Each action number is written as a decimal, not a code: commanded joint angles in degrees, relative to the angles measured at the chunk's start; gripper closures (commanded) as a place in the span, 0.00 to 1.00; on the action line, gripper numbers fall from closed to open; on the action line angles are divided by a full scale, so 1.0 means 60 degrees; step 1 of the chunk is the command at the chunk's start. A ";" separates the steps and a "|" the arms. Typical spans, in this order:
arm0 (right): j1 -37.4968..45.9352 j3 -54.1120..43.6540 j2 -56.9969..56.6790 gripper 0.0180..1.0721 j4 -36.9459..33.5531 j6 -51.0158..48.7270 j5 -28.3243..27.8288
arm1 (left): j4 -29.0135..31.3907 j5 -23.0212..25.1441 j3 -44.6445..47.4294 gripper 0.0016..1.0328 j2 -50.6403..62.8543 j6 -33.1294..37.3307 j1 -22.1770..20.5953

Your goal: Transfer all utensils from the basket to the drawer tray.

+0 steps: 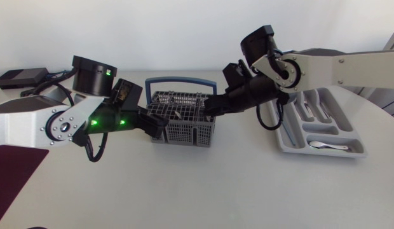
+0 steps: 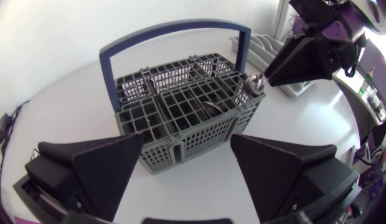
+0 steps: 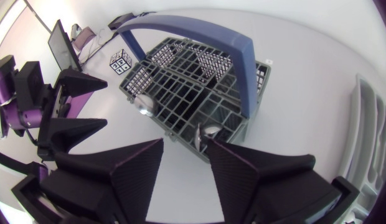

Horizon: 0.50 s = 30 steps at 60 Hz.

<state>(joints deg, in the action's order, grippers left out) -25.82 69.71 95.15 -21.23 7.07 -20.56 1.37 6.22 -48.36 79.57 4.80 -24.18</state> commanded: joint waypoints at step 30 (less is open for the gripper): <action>-0.0252 -0.0178 0.0503 0.60 0.0258 -0.0051 0.0321 | -0.0228 0.0092 0.0311 0.06 0.0230 0.0153 -0.0129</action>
<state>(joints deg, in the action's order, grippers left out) -26.96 69.41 96.40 -20.32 7.05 -19.18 0.93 6.22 -48.25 79.68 4.80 -24.56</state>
